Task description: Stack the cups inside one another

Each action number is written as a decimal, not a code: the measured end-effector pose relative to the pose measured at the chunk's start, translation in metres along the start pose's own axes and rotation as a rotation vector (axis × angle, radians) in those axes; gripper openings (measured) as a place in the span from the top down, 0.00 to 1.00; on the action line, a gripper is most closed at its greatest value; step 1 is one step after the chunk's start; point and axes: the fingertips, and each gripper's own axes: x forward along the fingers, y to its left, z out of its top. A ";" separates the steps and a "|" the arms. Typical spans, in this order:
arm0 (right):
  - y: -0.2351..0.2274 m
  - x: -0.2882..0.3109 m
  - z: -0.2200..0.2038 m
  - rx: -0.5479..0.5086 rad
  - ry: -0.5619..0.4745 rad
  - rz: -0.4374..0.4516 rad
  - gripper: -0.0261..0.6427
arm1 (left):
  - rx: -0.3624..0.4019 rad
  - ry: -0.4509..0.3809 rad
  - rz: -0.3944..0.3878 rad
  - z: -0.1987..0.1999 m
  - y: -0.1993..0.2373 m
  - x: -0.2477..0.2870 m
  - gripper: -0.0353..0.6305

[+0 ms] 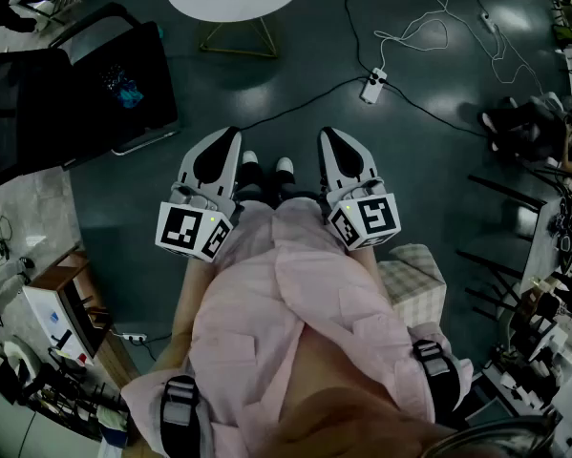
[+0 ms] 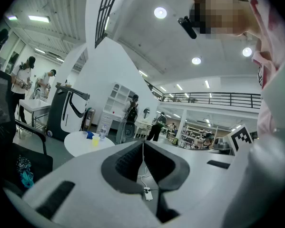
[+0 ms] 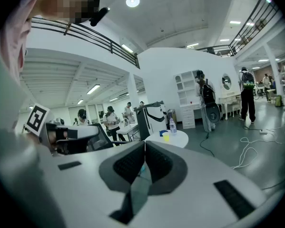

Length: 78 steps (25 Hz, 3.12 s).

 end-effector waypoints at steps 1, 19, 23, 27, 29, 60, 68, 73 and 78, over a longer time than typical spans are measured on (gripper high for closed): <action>0.003 0.002 0.001 -0.004 -0.001 0.004 0.92 | 0.004 0.001 0.003 0.001 0.002 -0.002 0.91; 0.033 0.033 -0.002 -0.025 -0.009 0.049 0.92 | 0.179 0.086 0.009 0.003 0.036 -0.009 0.92; 0.034 0.034 0.002 0.002 -0.032 0.080 0.92 | 0.161 0.092 0.030 0.004 0.044 -0.009 0.91; 0.025 0.037 0.002 -0.004 -0.026 0.086 0.92 | 0.118 0.090 0.064 0.001 0.052 -0.005 0.91; 0.016 0.040 0.003 -0.012 -0.019 0.087 0.92 | 0.100 0.078 0.084 0.001 0.054 -0.001 0.91; -0.090 0.096 0.050 -0.014 -0.045 0.141 0.92 | 0.038 -0.064 0.216 0.034 0.059 0.087 0.91; -0.097 0.135 0.058 -0.011 -0.034 0.123 0.92 | 0.046 -0.059 0.189 0.048 0.091 0.120 0.91; -0.097 0.182 0.063 -0.007 -0.005 0.100 0.92 | 0.018 -0.052 0.172 0.057 0.135 0.144 0.91; -0.087 0.240 0.090 -0.001 -0.009 0.078 0.92 | 0.007 -0.038 0.155 0.084 0.191 0.169 0.91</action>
